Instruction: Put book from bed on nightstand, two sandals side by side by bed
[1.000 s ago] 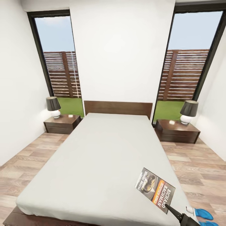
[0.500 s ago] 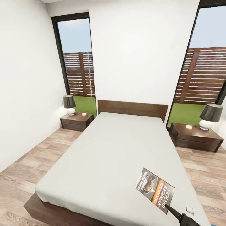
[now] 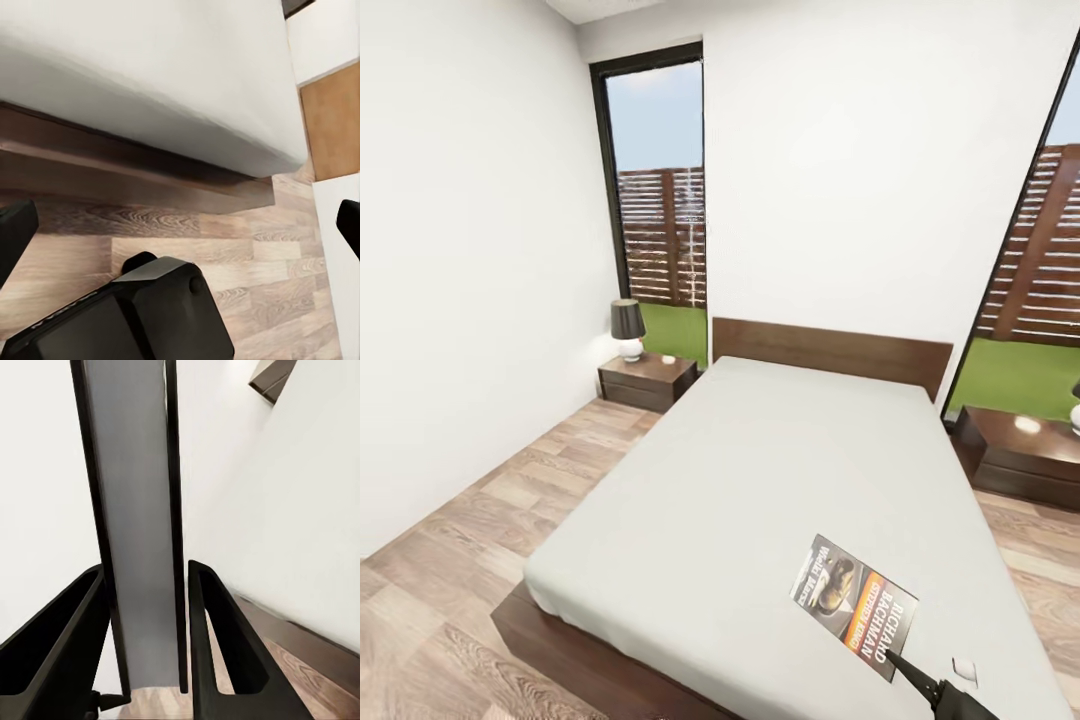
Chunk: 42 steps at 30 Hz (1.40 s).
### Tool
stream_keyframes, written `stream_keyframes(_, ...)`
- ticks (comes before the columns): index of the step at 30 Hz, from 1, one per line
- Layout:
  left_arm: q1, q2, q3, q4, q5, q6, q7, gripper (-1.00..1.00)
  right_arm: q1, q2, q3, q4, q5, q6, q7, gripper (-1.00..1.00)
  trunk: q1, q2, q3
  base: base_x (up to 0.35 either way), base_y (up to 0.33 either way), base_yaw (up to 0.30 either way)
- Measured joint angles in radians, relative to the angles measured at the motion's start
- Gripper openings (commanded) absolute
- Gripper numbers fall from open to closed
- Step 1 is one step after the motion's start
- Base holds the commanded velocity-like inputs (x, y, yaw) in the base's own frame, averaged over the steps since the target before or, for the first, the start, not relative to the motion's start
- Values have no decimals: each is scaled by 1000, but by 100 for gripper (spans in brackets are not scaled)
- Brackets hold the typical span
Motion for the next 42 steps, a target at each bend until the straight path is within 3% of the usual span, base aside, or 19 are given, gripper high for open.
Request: stream_keyframes(42,0,0,-1,0,-1,0,2,100,0,-1,0,0,0,0,0,-100,0,0,0,0,0,291)
